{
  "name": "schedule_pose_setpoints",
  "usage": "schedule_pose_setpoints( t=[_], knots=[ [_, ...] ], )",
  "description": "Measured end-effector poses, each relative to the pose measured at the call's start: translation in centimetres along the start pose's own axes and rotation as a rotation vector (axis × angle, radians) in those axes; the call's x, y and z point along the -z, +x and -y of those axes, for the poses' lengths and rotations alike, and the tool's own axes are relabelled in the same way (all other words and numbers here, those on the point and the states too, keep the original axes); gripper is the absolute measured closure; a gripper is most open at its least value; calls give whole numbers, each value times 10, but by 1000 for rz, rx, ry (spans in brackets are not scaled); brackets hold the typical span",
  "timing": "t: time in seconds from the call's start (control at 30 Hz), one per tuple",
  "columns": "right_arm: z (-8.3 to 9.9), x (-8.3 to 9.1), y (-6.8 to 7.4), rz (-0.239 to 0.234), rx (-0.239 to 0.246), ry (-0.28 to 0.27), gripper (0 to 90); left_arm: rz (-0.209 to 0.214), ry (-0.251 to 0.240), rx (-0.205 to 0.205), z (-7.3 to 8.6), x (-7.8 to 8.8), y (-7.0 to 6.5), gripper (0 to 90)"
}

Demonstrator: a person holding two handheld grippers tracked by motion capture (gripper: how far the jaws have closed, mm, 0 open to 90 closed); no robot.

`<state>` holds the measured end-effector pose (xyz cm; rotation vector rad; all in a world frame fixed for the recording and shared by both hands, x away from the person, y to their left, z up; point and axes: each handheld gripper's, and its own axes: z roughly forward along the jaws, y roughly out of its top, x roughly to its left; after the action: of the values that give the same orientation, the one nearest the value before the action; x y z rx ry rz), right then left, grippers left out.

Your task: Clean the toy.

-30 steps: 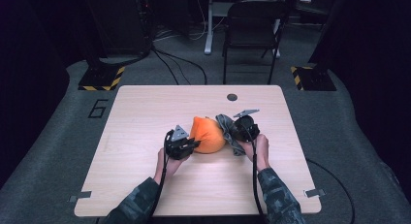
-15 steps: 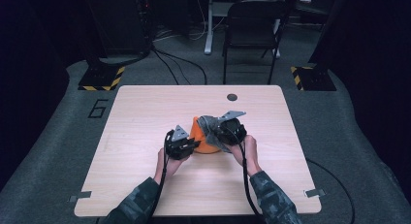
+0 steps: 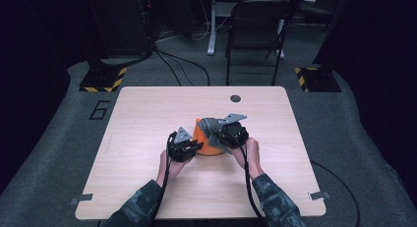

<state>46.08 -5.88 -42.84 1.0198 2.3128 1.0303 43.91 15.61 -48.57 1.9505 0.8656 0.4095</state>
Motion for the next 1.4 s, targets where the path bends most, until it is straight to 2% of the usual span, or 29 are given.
schedule_pose_setpoints(
  t=[0.17, 0.23, 0.3, 0.43, 0.53, 0.57, 0.6, 0.63, 0.67, 0.73, 0.8, 0.87, 0.93, 1.07, 1.17, 1.2, 1.27, 1.3, 1.37, 1.4],
  knots=[
    [7, -3, -15, 2, -49, 30, 751, 7, -1, 3, 0, 0, -1, 778],
    [8, -4, -18, 6, -53, 28, 751, 7, -2, 1, 0, 0, -1, 778],
    [11, -6, -22, 13, -79, 47, 750, 8, -2, 2, 0, 0, -1, 777],
    [15, -9, -28, 25, -84, 53, 750, 9, -4, 4, 0, 0, -1, 777],
    [20, -13, -35, 43, -106, 74, 751, 9, -2, 0, 0, 0, -1, 778],
    [27, -19, -41, 69, -115, 112, 752, 10, -3, 1, 0, 0, 0, 778],
    [27, -19, -41, 69, -115, 112, 752, 10, -3, 1, 0, 0, -1, 778],
    [34, -25, -49, 68, -145, 140, 752, 10, -3, 2, 0, 0, -1, 778],
    [34, -25, -49, 68, -145, 140, 752, 10, -4, 1, 0, 0, 0, 778],
    [44, -35, -58, 66, -167, 189, 751, 10, -6, 5, 0, 0, 0, 778],
    [49, -42, -63, 45, -189, 209, 751, 9, -3, 0, 0, 0, 2, 778],
    [49, -42, -63, 44, -187, 211, 751, 9, -2, -1, 0, 0, 2, 778],
    [46, -40, -60, 66, -163, 216, 751, 9, -1, -2, 0, 1, 2, 777],
    [42, -32, -61, 63, -175, 205, 751, 9, -3, 5, 1, 0, 2, 777],
    [32, -17, -61, 67, -177, 146, 752, 9, -5, 8, 1, 0, 2, 777],
    [24, -4, -59, 65, -167, 103, 751, 9, -5, 7, 1, 0, 2, 777],
    [16, 7, -54, 56, -160, 61, 752, 7, -8, 8, 1, 0, 2, 777],
    [16, 7, -54, 56, -160, 61, 752, 7, -7, 6, 1, 0, 2, 777],
    [5, 19, -45, 22, -128, 14, 752, 7, -7, 6, 1, 0, 2, 777],
    [5, 19, -45, 22, -128, 14, 752, 7, -7, 6, 1, 0, 2, 776]
  ],
)
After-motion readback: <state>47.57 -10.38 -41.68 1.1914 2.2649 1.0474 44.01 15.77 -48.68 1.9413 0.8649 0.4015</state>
